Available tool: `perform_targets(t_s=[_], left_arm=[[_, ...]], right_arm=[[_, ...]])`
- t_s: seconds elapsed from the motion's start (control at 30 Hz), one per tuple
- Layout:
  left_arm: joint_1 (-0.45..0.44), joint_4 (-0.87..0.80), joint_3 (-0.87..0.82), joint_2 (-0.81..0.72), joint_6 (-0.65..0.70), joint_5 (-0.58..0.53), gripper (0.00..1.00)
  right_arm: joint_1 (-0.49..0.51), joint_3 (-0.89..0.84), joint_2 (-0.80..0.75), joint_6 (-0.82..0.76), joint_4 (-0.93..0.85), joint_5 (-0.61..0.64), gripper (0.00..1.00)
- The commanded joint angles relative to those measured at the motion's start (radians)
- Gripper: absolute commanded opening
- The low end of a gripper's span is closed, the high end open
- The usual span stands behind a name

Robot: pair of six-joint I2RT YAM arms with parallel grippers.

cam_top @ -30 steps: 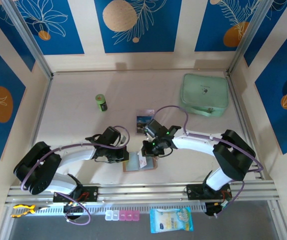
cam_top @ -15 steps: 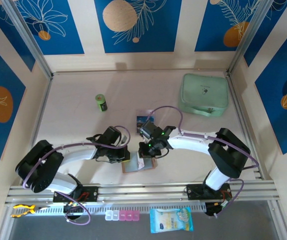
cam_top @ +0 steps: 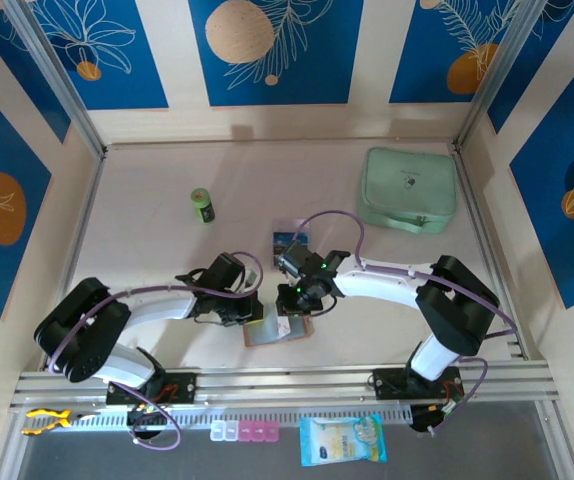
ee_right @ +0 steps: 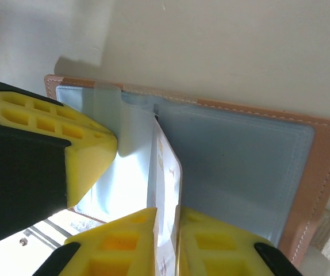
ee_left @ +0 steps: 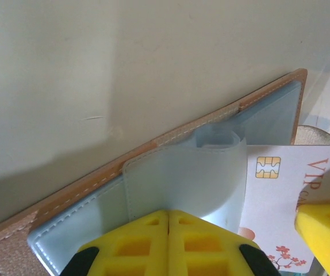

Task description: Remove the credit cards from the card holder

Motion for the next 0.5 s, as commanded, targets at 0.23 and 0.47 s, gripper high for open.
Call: perform_targets(t_s=[0.23, 0.47], left_arm=[[-0.009, -0.032, -0.013, -0.007, 0.018, -0.012, 0.0], [-0.01, -0.036, -0.014, -0.01, 0.02, -0.014, 0.0]], right_arm=[[0.023, -0.006, -0.033, 0.052, -0.039, -0.014, 0.18], [0.042, -0.027, -0.053, 0.081, -0.032, -0.011, 0.16]])
